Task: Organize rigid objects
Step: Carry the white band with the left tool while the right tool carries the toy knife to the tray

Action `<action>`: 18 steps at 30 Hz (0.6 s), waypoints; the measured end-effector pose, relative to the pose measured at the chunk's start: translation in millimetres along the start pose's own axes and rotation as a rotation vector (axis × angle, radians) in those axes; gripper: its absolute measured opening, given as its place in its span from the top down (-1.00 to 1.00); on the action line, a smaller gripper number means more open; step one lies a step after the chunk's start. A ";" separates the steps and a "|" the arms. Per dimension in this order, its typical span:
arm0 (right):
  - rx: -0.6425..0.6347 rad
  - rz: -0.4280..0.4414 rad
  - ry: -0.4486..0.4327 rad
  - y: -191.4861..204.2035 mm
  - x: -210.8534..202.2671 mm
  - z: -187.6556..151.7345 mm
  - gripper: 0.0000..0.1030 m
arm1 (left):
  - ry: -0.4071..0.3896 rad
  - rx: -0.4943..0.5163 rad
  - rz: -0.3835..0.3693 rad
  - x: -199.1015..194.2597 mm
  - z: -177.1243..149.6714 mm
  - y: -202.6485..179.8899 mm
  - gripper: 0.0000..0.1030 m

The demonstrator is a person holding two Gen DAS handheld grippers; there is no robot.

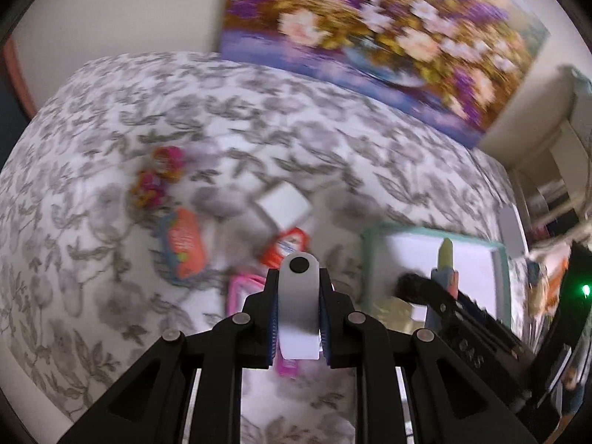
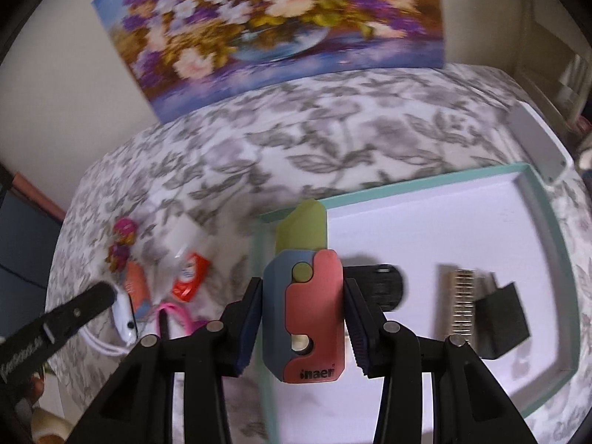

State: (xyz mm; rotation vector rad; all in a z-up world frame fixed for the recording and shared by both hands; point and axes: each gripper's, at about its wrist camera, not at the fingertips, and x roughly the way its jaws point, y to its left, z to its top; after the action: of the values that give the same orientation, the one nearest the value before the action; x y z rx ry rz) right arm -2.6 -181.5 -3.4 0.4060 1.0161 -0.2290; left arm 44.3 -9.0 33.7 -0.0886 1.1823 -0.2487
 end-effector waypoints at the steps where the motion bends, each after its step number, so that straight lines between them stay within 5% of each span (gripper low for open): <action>1: 0.013 -0.016 0.001 -9.4 -0.8 0.7 0.12 | 0.007 0.019 -0.005 1.3 -2.7 -7.9 0.63; 9: 0.107 -0.058 0.028 -61.5 -4.1 -4.3 0.12 | 0.045 0.174 -0.029 9.8 -26.0 -68.8 0.63; 18: 0.132 -0.049 0.036 -73.2 -16.2 -13.4 0.11 | 0.129 0.261 -0.058 27.8 -51.0 -103.9 0.62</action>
State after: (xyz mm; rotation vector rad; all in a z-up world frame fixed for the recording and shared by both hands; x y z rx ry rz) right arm -48.4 -241.8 -11.9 0.5066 1.0505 -0.3355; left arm -8.1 -113.1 9.9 0.1230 1.2665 -0.4630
